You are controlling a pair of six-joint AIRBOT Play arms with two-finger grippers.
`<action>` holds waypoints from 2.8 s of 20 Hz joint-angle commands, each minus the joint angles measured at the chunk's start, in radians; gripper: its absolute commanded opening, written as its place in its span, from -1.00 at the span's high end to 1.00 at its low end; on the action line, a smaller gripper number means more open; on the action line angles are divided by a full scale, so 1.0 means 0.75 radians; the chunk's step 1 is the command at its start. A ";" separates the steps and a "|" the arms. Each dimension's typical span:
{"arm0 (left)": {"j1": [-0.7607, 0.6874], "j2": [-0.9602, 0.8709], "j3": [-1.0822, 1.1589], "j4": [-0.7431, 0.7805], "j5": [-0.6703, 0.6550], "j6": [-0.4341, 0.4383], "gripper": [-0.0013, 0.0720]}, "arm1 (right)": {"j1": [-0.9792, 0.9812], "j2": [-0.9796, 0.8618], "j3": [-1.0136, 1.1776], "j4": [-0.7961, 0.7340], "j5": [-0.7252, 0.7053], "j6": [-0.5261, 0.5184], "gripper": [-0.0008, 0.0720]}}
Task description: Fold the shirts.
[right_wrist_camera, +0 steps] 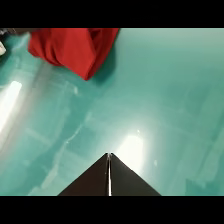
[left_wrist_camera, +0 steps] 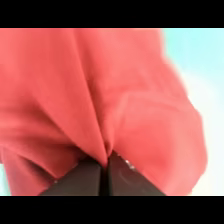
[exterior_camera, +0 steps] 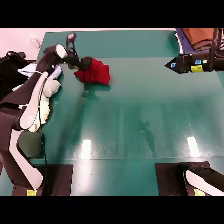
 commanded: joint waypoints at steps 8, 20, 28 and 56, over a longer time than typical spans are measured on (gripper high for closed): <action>-0.025 0.821 0.038 0.015 -0.064 0.257 0.91 | 0.001 0.001 0.483 0.000 0.133 0.001 0.93; -0.708 0.633 -0.170 -0.020 -0.120 0.286 -0.87 | 0.001 0.043 0.614 0.000 0.243 0.032 0.92; -0.210 0.527 -0.184 0.063 -0.139 0.055 -0.87 | 0.001 0.125 0.488 0.001 0.244 0.032 0.92; 0.053 -0.017 0.054 -0.271 -0.254 0.278 0.90 | -0.357 0.226 -0.425 -0.016 0.363 0.053 -0.26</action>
